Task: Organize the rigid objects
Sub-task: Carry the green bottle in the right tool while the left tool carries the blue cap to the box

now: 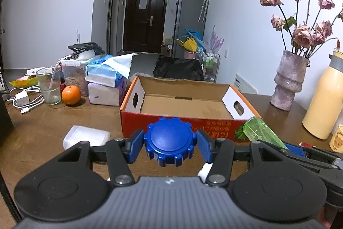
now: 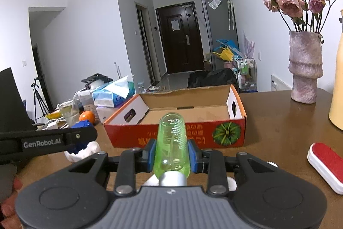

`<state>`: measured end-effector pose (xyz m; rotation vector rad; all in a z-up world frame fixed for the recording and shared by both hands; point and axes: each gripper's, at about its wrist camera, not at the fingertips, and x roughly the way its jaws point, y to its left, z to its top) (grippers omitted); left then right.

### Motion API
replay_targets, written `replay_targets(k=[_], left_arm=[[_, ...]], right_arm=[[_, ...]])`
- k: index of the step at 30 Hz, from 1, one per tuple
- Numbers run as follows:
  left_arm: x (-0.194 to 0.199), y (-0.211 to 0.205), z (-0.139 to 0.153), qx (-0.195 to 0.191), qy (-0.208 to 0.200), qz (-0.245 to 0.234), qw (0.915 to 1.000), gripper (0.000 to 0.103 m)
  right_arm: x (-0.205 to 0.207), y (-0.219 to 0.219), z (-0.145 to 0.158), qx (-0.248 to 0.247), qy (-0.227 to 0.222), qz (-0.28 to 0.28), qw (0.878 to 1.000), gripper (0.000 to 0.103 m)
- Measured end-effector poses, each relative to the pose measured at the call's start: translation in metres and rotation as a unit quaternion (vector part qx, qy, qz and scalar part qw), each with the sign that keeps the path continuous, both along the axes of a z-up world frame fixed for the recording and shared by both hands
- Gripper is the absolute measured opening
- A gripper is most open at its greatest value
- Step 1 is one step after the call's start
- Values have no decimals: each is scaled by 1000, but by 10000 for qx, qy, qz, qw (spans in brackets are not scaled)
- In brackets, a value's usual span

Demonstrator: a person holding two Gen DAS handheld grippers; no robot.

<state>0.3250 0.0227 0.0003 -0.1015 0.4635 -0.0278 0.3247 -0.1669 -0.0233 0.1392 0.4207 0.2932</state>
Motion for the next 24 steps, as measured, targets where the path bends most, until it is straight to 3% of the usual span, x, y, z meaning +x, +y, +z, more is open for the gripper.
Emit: replay_targets(k=[24], left_arm=[[81, -7, 7, -407, -42, 183, 9990, 55]], right_arm=[[68, 4, 6, 179, -129, -117, 9997, 30]])
